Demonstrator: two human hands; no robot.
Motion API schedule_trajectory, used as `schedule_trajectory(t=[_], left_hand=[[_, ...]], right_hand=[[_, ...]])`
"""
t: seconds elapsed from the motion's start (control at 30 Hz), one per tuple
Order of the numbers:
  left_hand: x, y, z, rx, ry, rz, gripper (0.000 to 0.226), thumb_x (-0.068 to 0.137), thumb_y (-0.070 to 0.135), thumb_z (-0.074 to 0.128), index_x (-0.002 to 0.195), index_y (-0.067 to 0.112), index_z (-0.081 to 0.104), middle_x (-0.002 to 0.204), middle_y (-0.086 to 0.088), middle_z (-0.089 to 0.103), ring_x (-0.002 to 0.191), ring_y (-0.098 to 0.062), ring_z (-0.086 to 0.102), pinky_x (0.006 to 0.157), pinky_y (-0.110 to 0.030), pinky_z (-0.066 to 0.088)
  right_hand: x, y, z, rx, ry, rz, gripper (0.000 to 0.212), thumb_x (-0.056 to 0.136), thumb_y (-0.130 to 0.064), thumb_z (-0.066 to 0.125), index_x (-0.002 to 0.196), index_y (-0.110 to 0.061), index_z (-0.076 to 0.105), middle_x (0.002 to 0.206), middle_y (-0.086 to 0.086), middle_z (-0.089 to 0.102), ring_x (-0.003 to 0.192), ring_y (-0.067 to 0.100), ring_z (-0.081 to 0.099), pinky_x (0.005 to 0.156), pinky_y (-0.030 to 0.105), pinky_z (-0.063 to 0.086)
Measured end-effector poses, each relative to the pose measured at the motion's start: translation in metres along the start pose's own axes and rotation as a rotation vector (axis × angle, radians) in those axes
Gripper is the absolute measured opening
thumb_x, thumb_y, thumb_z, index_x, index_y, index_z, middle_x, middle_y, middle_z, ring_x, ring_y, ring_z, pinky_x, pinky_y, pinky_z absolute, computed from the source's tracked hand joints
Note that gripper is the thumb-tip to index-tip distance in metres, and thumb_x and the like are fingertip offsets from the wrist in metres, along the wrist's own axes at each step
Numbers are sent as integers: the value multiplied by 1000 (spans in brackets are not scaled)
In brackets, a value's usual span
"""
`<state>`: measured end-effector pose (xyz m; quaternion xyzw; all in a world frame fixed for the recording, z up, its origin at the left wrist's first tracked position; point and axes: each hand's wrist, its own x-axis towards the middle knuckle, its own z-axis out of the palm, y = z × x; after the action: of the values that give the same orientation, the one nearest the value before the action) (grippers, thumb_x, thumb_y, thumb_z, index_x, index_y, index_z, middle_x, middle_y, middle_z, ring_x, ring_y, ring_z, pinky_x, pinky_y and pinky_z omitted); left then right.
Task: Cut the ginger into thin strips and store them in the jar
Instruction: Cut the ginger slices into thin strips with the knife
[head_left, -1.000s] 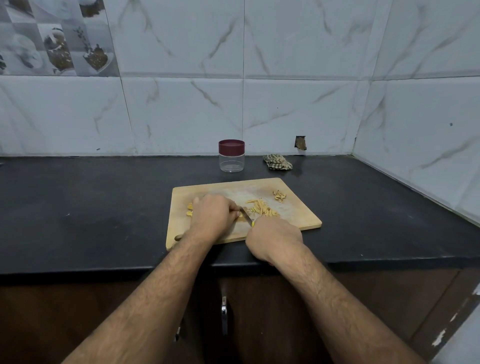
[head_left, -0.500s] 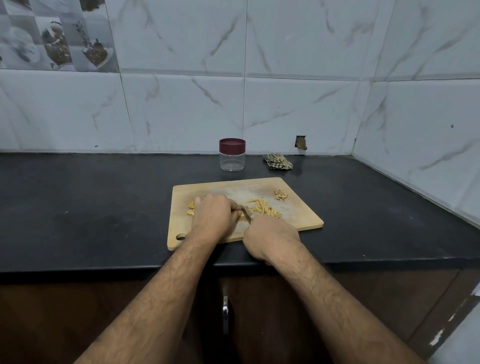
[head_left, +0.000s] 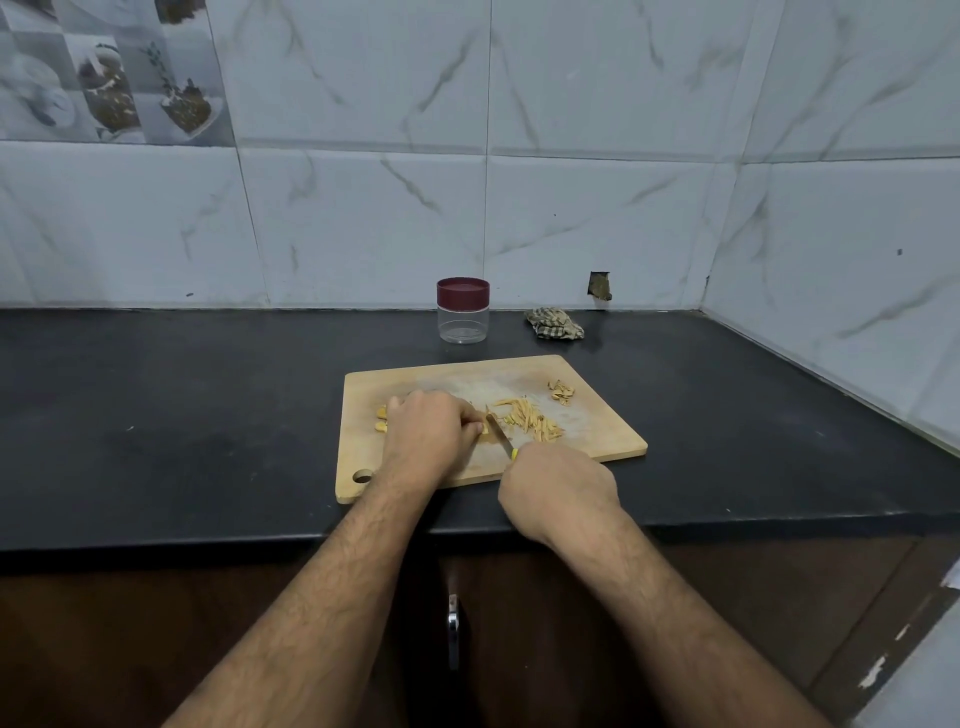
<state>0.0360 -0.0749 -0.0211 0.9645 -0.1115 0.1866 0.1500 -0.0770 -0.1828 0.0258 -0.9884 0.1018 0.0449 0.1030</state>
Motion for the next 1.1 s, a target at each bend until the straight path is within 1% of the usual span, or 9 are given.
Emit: schedule_trajectory(t=[0.17,0.3,0.33,0.43,0.5,0.6,0.7,0.83,1.1], left_hand=[[0,0,-1,20,-14,2,21,96,43,56,108,39,73,104,11,71,106,-19,55,92,-40,33],[1,0,0,13,-15,3,22,96,43,56,108,39,73,105,12,71,106,-18,55,91,-40,34],[1,0,0,12,-14,5,21,96,43,56,108,39,74,105,12,71,106,-18,55,91,-40,34],[2,-1,1,2,-13,8,21,95,42,57,107,40,74,105,12,71,107,-19,54,91,-40,34],[1,-2,1,0,-12,6,21,95,42,57,106,40,74,105,12,71,106,-19,54,91,-40,34],[1,-1,1,13,-6,1,21,95,43,57,107,39,74,106,11,71,107,-20,54,92,-40,34],[1,-1,1,18,5,-8,21,95,44,57,106,38,74,105,11,72,108,-20,55,92,-40,34],[0,-1,1,-1,22,-18,20,94,45,59,102,36,75,102,12,72,105,-19,55,92,-40,33],[0,-3,1,-83,-10,-50,20,91,36,58,90,35,78,94,11,72,100,-19,56,91,-41,32]], right_hand=[[5,-6,0,21,-4,-3,29,99,-20,42,122,-14,59,115,5,62,88,23,50,75,33,43],[8,-8,-1,4,-20,1,28,97,-18,45,121,-15,60,99,3,55,86,22,51,73,33,43],[8,-10,-1,-8,-23,-3,28,97,-17,46,121,-15,60,99,3,56,87,22,52,73,33,44],[9,-16,-1,-48,-13,-36,29,97,-15,49,123,-15,60,114,4,63,99,23,59,83,35,51],[9,-18,0,-58,-13,-44,29,97,-15,50,124,-15,60,118,4,63,105,23,60,87,36,52],[6,-12,4,-53,-33,-14,28,94,-15,52,120,-15,61,108,4,61,92,23,56,76,34,47],[-1,-3,8,-47,-37,12,25,94,-16,50,116,-14,61,103,3,60,84,22,53,72,34,45],[-3,1,5,-40,-22,14,27,96,-18,48,120,-14,60,114,4,62,86,22,51,72,34,43],[2,-5,2,-13,-14,-12,27,96,-17,45,119,-13,58,114,6,62,88,23,51,74,34,45]])
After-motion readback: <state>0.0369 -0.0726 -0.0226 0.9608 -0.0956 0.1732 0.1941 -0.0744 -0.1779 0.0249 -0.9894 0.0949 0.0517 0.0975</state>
